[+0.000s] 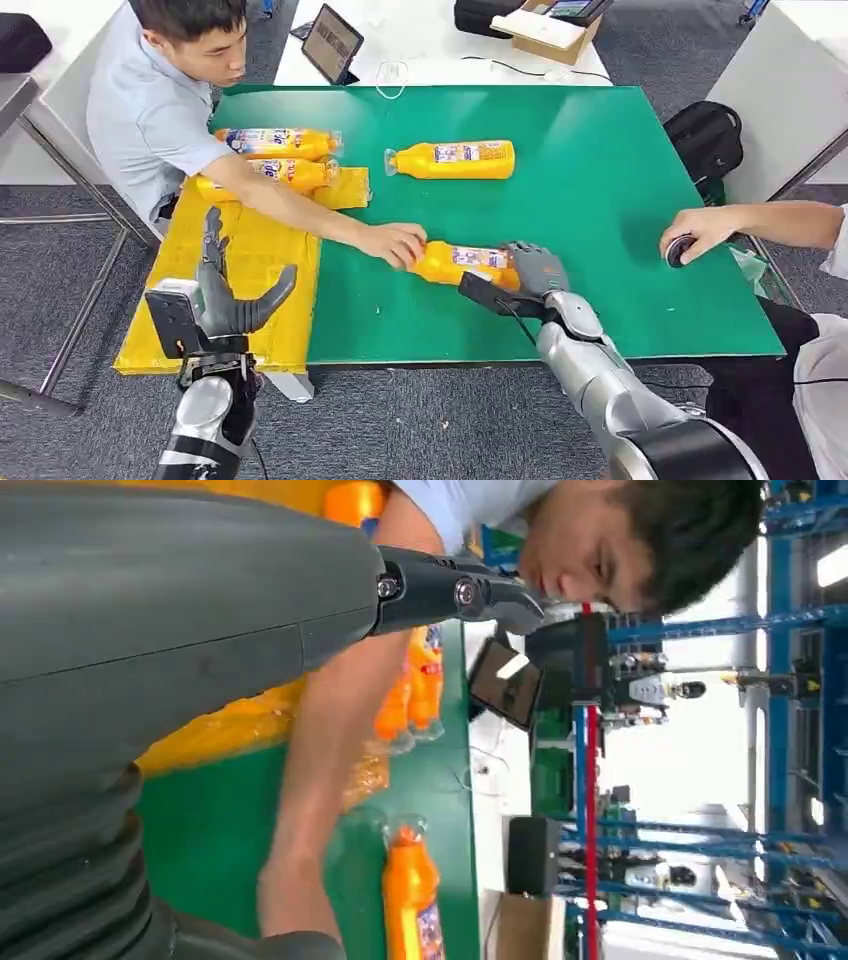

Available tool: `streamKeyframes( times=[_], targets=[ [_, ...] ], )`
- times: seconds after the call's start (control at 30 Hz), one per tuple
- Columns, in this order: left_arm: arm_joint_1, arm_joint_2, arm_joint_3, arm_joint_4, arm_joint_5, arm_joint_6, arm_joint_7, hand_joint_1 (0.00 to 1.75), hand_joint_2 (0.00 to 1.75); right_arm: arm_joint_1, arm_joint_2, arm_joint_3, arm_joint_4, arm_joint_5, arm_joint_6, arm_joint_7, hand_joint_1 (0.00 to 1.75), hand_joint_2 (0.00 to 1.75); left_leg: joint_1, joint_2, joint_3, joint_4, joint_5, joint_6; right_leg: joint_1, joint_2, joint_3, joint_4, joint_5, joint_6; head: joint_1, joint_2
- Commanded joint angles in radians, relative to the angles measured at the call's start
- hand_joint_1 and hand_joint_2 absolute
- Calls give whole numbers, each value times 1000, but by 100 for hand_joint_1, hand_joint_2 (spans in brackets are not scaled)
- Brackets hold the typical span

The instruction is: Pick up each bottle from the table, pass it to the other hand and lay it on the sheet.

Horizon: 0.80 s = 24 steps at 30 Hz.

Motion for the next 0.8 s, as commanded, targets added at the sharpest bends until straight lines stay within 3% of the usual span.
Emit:
streamKeyframes(
  times=[0.03, 0.3, 0.53, 0.67, 0.8],
  targets=[
    [-60, 24, -43, 95, 22, -10, -4, 0, 175, -21, 20, -40, 49, -37, 54, -37, 175, 175, 1, -1, 3, -1, 0, -1, 1, -1, 3, 0, -1, -2, 0, 0],
    [-49, 32, -37, 81, 26, -10, -3, 0, 175, -3, 35, -52, 35, -84, 74, -55, 175, 175, 0, -1, 3, -1, -1, -1, 0, -1, 4, -1, -1, -1, 0, 0],
    [-32, 18, -22, 57, 48, 14, -56, 0, 175, 57, 73, -126, -47, -283, 87, -236, 175, 175, 1, -2, 3, -1, -1, -1, 1, -1, 4, -1, -1, -2, 0, 0],
    [17, 15, -32, 23, 98, -28, -20, 0, 175, 148, 117, -140, -221, -441, 73, -333, 175, 175, 1, -1, 4, -1, -2, -1, 1, 0, 4, 0, -2, -2, 0, 0],
    [57, 17, -68, 56, 164, -132, 26, 0, 175, 226, 116, -67, -383, -542, 59, -330, 175, 175, 0, -1, 3, -1, -2, -1, 0, 0, 3, 0, -2, -2, 0, 0]
  ],
)
